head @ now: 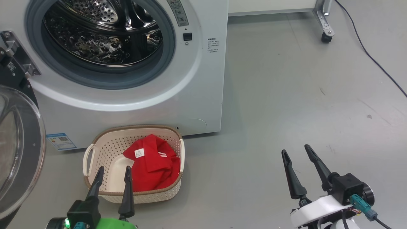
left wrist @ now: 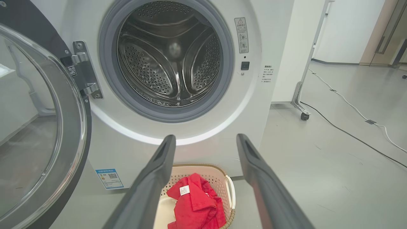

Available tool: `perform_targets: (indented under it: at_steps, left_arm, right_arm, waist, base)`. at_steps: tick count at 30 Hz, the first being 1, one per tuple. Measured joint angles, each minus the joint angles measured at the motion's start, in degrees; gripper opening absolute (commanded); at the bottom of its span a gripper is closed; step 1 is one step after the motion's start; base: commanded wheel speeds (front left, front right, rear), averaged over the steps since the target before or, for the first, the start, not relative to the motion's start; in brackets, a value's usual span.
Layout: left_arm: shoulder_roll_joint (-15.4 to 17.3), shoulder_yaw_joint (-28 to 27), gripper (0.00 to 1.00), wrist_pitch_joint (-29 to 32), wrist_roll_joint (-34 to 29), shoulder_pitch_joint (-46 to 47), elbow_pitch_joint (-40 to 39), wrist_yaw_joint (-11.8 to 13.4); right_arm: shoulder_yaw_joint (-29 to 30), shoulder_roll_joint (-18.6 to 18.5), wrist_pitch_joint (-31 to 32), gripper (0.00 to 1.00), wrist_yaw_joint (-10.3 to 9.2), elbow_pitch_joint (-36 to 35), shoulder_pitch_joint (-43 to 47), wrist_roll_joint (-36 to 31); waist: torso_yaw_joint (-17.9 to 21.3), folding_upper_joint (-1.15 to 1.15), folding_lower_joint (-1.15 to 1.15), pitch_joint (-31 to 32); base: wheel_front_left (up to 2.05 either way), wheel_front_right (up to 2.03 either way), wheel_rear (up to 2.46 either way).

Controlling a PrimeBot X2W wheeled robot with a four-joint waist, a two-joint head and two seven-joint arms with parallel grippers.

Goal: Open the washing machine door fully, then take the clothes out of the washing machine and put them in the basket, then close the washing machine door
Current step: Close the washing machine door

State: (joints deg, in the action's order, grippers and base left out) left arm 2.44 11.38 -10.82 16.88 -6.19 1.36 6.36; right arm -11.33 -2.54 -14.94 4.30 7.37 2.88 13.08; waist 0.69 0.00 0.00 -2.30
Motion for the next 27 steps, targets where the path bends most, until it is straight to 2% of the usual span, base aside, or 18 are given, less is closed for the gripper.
perform_targets:
  at_steps: [6,12,27]
  left_arm:
    - [0.01,0.54,1.0,0.12,-0.41,0.01,0.0,0.0]
    - [0.01,0.53,1.0,0.07,-0.42,0.05,0.0,0.19]
    - [0.02,-2.18,1.0,-0.89,-0.26,-0.07,-0.47,0.42]
  right_arm:
    - [1.09,0.0,0.0,1.0,-0.37,-0.3,0.08,-0.03]
    - [1.63,0.03,0.0,1.0,-0.37,-0.57,0.66,-0.21]
    - [1.0,0.03,0.0,1.0,0.18,-0.6,1.14,-0.89]
  waist:
    - [-0.98,0.0,0.0,-0.2]
    - [-3.76,0.0,0.0,-0.12]
    - [-14.03,0.0,0.0,0.2]
  base:
    - [0.0,0.0,0.0]
    - [0.0,0.0,0.0]
    - [0.0,0.0,0.0]
